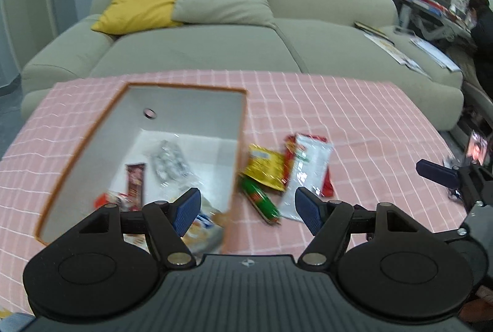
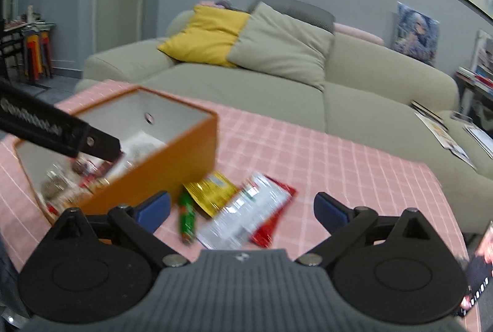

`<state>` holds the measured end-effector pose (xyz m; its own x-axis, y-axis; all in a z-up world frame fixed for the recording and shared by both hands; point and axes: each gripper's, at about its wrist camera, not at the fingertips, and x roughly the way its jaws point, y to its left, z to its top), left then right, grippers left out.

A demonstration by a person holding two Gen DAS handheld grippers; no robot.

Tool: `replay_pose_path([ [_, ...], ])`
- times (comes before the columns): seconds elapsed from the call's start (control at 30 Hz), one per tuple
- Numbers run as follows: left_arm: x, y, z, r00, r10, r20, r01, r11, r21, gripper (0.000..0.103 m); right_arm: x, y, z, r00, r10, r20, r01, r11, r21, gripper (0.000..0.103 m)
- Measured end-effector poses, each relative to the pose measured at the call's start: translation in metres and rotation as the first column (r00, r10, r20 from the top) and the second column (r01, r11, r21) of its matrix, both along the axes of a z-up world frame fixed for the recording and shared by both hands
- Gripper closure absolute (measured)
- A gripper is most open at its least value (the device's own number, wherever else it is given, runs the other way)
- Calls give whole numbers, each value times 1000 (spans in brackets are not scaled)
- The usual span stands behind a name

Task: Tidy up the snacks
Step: 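Move both tools back over the remaining snacks, then grasp the green sausage with the left tool while the right tool grasps the white milk-stick bag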

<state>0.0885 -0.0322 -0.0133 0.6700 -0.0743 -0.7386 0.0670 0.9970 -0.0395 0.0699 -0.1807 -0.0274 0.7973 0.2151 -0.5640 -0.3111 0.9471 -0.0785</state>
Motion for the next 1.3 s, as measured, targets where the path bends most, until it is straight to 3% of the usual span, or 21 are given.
replay_pose_path([
  [0.17, 4, -20, -24, 999, -32, -31, 32, 999, 5, 21, 2, -13, -25, 999, -23, -26, 23, 1000, -14, 11],
  [0.43, 19, -41, -53, 995, -74, -73, 76, 997, 19, 23, 20, -32, -53, 993, -38, -109, 35, 999, -35, 27],
  [0.6, 36, -44, -65, 996, 22, -86, -18, 999, 50, 29, 45, -45, -62, 986, -62, -153, 68, 997, 39, 37],
  [0.7, 44, -46, -72, 993, 74, -87, -69, 996, 62, 39, 60, -52, -65, 983, -70, -171, 88, 991, 101, 39],
  [0.97, 45, -65, -83, 983, 174, 62, -180, 975, 129, 41, 84, -52, -76, 979, -38, -203, 74, 982, 175, 50],
  [1.03, 44, -71, -86, 984, 159, 84, -168, 977, 129, 48, 88, -53, -80, 976, -40, -213, 78, 982, 173, 50],
  [1.17, 43, -81, -94, 987, 143, 72, -152, 979, 139, 53, 90, -57, -85, 969, -48, -241, 95, 978, 186, 51],
  [1.3, 53, -75, -106, 975, 220, 16, -220, 968, 120, 53, 93, -59, -91, 966, -31, -257, 87, 974, 210, 51],
])
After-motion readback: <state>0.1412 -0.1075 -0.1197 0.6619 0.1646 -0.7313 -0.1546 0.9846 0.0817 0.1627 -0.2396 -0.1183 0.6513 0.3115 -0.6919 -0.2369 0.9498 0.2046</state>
